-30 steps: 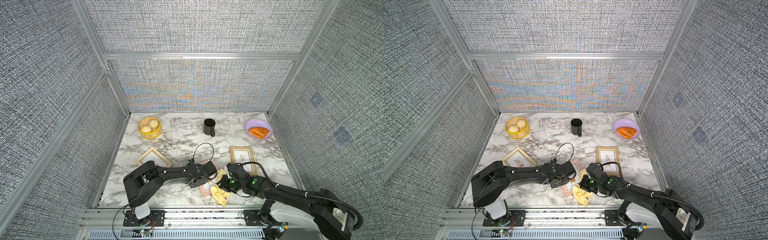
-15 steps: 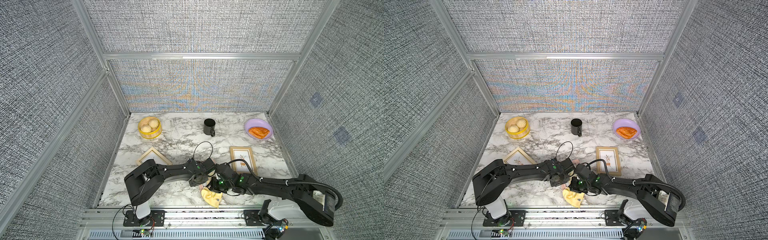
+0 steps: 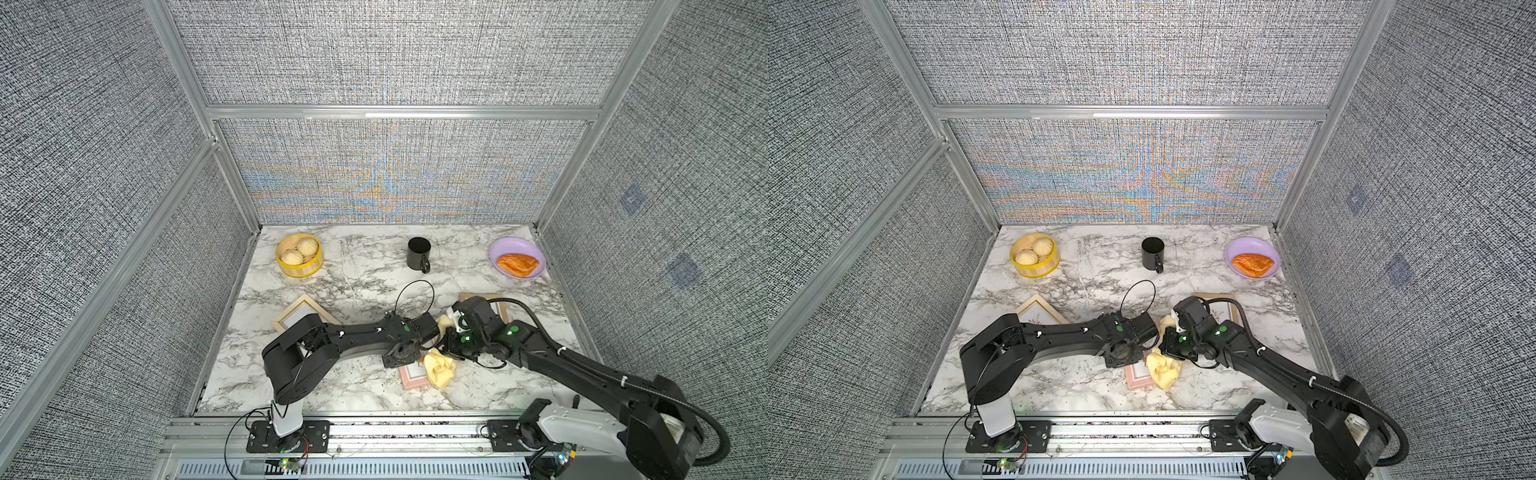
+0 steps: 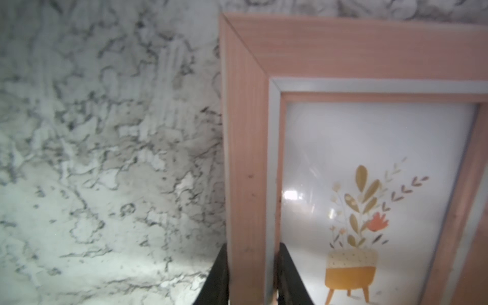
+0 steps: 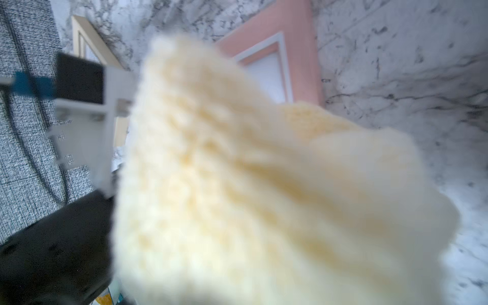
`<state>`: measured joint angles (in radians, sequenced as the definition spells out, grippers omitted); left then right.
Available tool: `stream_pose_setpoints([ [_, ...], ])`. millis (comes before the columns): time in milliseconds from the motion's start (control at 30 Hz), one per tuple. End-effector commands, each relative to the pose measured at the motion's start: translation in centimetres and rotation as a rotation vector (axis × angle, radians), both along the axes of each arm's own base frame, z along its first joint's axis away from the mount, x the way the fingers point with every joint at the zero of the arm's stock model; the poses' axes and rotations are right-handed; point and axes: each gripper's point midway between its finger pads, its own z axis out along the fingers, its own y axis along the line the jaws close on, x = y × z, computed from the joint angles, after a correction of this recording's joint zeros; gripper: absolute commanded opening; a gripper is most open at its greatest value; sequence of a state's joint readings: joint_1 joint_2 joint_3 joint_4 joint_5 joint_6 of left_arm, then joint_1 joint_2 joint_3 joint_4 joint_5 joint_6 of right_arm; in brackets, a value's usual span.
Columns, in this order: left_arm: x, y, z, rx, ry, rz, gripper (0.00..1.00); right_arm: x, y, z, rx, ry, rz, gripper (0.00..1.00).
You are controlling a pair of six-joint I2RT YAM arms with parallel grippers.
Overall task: Wipe the picture frame with a cloth
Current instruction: Move the picture frame to the center of the board.
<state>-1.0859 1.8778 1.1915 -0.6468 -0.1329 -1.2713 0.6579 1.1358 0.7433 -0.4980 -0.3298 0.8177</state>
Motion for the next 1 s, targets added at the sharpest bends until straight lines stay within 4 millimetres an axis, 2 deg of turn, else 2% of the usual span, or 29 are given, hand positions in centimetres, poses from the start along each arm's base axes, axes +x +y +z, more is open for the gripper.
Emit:
stream_pose_setpoints([
  [0, 1.7, -1.2, 0.0, 0.034, -0.020, -0.084, 0.00, -2.6, -2.7, 0.4, -0.094, 0.073, 0.054, 0.00],
  [67, 3.0, -2.5, 0.6, 0.019, -0.032, -0.114, 0.00, -3.2, -3.7, 1.2, -0.104, 0.083, 0.052, 0.00],
  [133, 4.2, -3.4, 0.2, 0.038, -0.033, -0.145, 0.00, -4.0, -4.9, 1.9, -0.114, 0.091, 0.040, 0.00],
  [300, 7.1, -5.5, 0.7, 0.028, -0.056, -0.200, 0.00, -6.0, -7.3, 2.5, -0.118, 0.097, -0.006, 0.00],
  [500, 8.4, -8.3, 1.3, 0.003, -0.042, -0.305, 0.00, -7.7, -8.8, 2.6, -0.107, 0.106, -0.043, 0.00],
  [533, 8.3, -8.4, 1.6, 0.001, -0.041, -0.316, 0.15, -7.8, -8.8, 2.5, -0.102, 0.110, -0.044, 0.00],
  [600, 8.3, -8.2, 2.4, -0.009, -0.054, -0.319, 0.33, -7.9, -8.6, 2.6, -0.092, 0.110, -0.043, 0.00],
  [800, 7.9, -6.0, 6.0, -0.041, -0.115, -0.306, 0.76, -7.4, -7.5, 3.1, -0.038, 0.109, -0.025, 0.00],
  [867, 7.7, -5.0, 7.0, -0.029, -0.121, -0.305, 0.82, -7.2, -7.2, 3.3, -0.027, 0.107, -0.017, 0.00],
  [900, 7.6, -4.2, 8.3, -0.020, -0.135, -0.301, 0.84, -7.1, -7.0, 3.4, -0.025, 0.107, -0.010, 0.00],
  [967, 7.1, -1.7, 9.7, 0.024, -0.150, -0.269, 0.85, -6.9, -6.7, 3.9, -0.018, 0.106, 0.007, 0.00],
])
